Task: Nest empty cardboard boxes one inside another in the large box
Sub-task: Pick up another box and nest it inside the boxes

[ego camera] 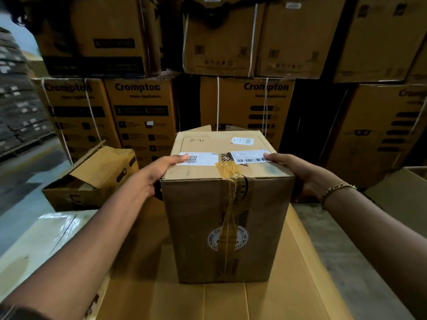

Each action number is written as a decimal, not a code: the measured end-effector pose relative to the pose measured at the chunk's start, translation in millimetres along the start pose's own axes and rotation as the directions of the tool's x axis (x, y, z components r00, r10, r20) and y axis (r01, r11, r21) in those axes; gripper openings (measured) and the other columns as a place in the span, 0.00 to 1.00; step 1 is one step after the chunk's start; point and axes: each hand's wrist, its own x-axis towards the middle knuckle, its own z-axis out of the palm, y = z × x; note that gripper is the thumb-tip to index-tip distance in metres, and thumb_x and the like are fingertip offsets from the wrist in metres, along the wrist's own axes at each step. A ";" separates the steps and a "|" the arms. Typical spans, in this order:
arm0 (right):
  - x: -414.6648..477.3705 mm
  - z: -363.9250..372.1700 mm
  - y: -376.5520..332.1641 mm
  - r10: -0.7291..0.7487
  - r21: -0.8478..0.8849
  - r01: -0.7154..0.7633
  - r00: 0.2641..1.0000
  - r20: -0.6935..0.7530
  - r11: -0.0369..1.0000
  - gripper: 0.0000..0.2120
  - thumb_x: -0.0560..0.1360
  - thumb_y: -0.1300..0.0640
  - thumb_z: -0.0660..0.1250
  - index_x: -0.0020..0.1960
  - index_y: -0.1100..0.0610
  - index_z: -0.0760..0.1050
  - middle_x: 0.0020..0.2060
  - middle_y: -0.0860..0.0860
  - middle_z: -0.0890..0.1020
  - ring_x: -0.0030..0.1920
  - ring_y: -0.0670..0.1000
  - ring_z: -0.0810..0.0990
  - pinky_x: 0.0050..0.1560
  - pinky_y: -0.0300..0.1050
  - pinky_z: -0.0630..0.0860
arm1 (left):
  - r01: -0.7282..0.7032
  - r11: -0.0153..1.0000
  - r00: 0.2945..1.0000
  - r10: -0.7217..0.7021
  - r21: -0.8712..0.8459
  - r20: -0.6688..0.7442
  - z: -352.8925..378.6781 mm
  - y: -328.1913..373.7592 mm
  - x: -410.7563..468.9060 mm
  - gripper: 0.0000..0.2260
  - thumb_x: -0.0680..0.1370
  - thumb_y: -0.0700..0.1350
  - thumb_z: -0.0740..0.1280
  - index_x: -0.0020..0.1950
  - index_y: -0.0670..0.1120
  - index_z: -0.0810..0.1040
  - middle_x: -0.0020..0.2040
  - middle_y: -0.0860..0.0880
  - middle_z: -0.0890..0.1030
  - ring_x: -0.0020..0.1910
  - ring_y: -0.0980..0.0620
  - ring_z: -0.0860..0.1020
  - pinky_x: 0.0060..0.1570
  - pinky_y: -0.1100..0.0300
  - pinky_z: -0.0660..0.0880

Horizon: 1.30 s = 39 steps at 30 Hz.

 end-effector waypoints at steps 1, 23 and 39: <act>-3.0 0.9 -1.2 -0.007 0.002 0.007 1.000 -0.006 1.000 0.43 0.56 0.35 0.80 0.64 0.58 0.78 0.57 0.58 0.84 0.55 0.58 0.82 0.64 0.60 0.75 | -0.009 1.000 1.000 0.009 -0.009 0.014 0.9 -0.3 0.5 0.20 0.75 0.52 0.70 0.62 0.40 0.79 0.49 0.42 0.86 0.42 0.46 0.85 0.48 0.53 0.80; -25.3 30.5 236.0 -0.132 -0.055 0.133 0.991 0.036 0.990 0.33 0.71 0.72 0.71 0.67 0.45 0.69 0.63 0.50 0.80 0.60 0.50 0.82 0.56 0.58 0.82 | 0.132 0.980 0.981 -0.108 0.147 -0.159 -24.6 -295.5 -6.0 0.33 0.55 0.56 0.78 0.57 0.47 0.78 0.58 0.42 0.83 0.60 0.44 0.79 0.65 0.39 0.73; 4.2 31.2 127.0 0.158 0.048 -0.157 0.987 -0.025 0.986 0.33 0.63 0.37 0.77 0.60 0.52 0.72 0.55 0.61 0.83 0.51 0.63 0.85 0.48 0.58 0.83 | 0.121 0.992 0.990 -0.118 0.035 -0.083 16.1 -126.6 -2.9 0.23 0.73 0.59 0.72 0.59 0.44 0.82 0.49 0.44 0.87 0.49 0.44 0.85 0.55 0.49 0.80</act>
